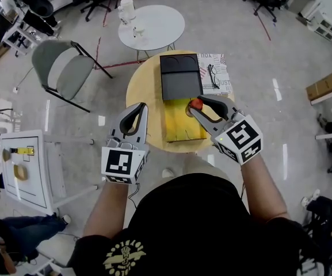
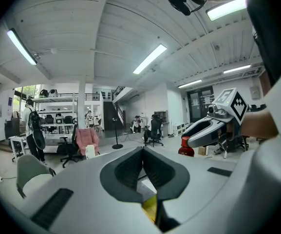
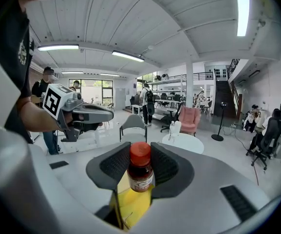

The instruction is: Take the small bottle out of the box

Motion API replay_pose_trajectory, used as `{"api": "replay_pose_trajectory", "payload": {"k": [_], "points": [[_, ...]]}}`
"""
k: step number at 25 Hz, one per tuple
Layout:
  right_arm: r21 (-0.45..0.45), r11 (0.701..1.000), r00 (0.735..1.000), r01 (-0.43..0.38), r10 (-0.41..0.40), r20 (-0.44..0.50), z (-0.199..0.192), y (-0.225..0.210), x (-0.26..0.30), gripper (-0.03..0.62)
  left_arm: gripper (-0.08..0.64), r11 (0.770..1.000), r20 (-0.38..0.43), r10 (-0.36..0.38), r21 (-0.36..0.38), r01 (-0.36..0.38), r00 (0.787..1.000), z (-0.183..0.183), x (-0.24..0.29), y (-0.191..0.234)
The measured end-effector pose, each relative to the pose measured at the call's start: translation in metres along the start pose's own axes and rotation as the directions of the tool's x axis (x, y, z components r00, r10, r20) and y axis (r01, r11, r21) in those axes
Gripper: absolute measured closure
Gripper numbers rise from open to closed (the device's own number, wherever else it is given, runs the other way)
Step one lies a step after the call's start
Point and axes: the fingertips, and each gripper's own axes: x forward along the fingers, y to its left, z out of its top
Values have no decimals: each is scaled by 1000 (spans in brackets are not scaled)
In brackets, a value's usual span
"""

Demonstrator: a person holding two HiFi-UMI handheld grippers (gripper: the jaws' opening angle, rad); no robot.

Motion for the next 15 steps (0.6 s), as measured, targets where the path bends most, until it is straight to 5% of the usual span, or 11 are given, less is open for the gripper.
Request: {"api": "replay_pose_trajectory", "payload": {"k": [15], "points": [[-8, 1000, 1000, 0, 0, 14, 10, 11, -1, 451, 545, 1000, 16, 5, 10, -5, 1000, 9, -8, 6]]}}
